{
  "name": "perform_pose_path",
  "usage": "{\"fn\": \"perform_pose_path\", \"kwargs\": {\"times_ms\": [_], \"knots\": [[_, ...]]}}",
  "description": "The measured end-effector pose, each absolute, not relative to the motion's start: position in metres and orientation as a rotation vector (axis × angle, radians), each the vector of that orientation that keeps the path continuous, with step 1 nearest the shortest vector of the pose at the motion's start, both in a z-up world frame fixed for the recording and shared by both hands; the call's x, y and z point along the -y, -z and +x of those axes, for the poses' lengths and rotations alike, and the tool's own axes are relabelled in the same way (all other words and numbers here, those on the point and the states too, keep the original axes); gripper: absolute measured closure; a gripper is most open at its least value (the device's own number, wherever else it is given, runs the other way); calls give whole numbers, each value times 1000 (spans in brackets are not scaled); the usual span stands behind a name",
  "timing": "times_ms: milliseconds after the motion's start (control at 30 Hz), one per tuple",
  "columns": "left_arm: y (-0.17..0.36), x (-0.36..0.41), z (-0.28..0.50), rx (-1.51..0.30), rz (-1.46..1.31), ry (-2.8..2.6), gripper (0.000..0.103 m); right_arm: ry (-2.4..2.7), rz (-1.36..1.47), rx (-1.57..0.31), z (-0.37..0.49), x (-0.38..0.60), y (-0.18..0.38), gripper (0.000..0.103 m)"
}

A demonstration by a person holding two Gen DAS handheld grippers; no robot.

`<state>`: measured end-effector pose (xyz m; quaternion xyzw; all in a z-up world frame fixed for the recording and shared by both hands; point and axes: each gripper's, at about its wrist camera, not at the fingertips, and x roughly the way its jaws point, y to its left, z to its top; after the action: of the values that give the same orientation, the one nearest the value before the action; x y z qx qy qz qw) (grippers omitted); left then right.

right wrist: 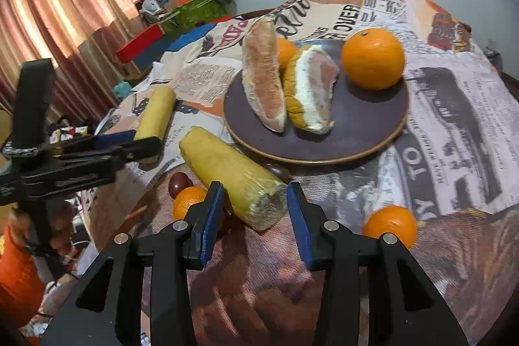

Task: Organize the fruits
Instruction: 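Close the left gripper on a yellow banana while the right gripper grasps the other banana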

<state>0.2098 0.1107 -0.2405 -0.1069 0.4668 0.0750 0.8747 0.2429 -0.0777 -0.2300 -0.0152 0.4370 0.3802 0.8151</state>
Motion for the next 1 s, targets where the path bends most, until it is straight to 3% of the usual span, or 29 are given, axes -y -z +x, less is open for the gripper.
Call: {"fn": "perform_pose_path", "kwargs": {"times_ms": [133, 200, 267, 367, 500, 567, 600, 1000], "knots": [[244, -110, 210, -964, -212, -164, 45, -836, -27, -939, 246, 77, 233, 63], [244, -108, 209, -958, -195, -174, 51, -852, 2, -964, 252, 78, 236, 63], [244, -108, 207, -955, -184, -177, 53, -850, -1, -966, 253, 78, 235, 58], [244, -111, 203, -957, -206, -155, 55, -803, -65, -936, 250, 73, 231, 43], [243, -108, 195, -963, -187, -131, 59, -807, -56, -945, 253, 70, 231, 40], [242, -106, 190, -966, -177, -122, 60, -810, -55, -947, 254, 70, 232, 44], [242, -105, 188, -968, -173, -117, 61, -820, -53, -948, 254, 71, 232, 54], [240, -97, 159, -987, -135, -60, 64, -800, -30, -920, 238, 85, 226, 65]]}}
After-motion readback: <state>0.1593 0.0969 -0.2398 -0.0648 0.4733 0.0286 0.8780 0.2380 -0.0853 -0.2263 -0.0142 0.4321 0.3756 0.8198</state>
